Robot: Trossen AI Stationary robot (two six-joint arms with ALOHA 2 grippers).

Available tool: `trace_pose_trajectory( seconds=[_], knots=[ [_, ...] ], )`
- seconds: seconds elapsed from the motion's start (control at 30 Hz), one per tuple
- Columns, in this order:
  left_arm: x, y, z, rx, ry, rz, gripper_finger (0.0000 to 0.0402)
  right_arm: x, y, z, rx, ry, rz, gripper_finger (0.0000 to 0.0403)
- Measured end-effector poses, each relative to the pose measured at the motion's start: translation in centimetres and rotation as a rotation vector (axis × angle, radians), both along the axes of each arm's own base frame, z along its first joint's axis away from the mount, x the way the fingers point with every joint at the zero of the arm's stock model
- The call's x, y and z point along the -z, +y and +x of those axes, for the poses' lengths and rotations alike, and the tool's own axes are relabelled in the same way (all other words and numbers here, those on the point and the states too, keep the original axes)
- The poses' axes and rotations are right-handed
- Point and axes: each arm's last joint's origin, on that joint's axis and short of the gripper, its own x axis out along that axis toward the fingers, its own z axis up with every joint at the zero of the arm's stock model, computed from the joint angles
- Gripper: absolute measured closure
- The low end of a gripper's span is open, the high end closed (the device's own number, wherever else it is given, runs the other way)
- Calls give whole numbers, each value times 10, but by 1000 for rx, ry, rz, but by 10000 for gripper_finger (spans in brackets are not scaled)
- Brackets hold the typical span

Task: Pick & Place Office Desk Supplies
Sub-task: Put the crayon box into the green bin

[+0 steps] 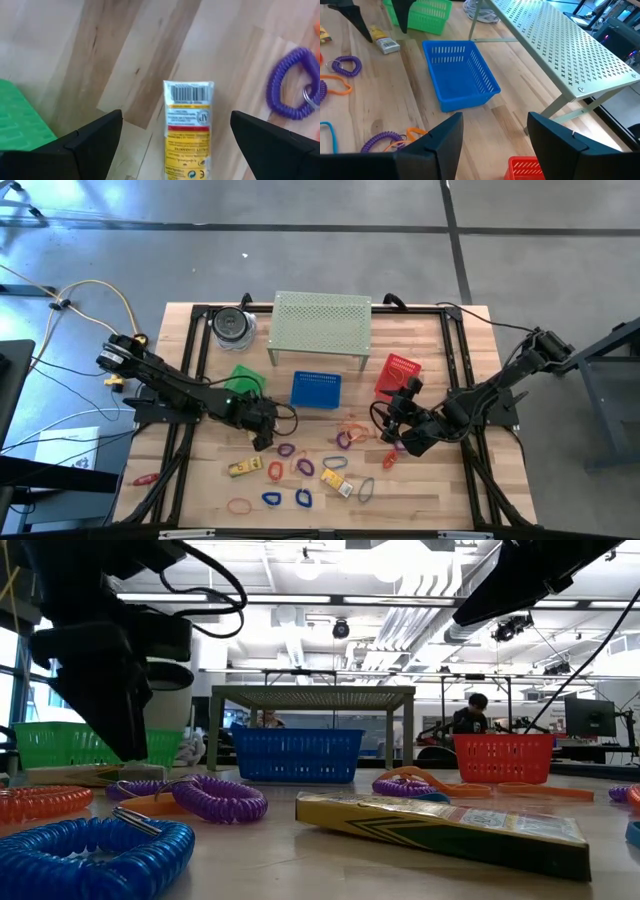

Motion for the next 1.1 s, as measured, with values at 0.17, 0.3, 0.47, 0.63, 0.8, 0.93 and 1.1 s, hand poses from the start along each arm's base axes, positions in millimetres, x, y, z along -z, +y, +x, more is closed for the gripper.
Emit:
trace_pose_trajectory(
  seconds=[0.17, 0.3, 0.47, 0.63, 0.8, 0.93, 1.1],
  knots=[
    [0, -5, -2, 36, 1, 7, 39, 0, 0, 0, -1, 1, -1, 192],
    [1, -6, -2, 48, -1, 32, 39, 0, 0, 0, -1, 1, -1, 192],
    [11, -7, 1, 60, 45, 48, 39, 0, 0, 0, -1, 2, -1, 192],
    [24, -9, 5, 78, 98, 65, 39, 0, 0, 0, -1, 2, -2, 192],
    [28, -10, 6, 58, 104, 40, 39, 0, 0, 0, -1, 2, -2, 192],
    [28, -9, 7, 45, 108, -7, 39, 0, 0, 0, -1, 2, -2, 192],
    [28, -10, 7, 45, 108, -12, 58, 0, 0, 0, -1, 2, -2, 192]
  ],
)
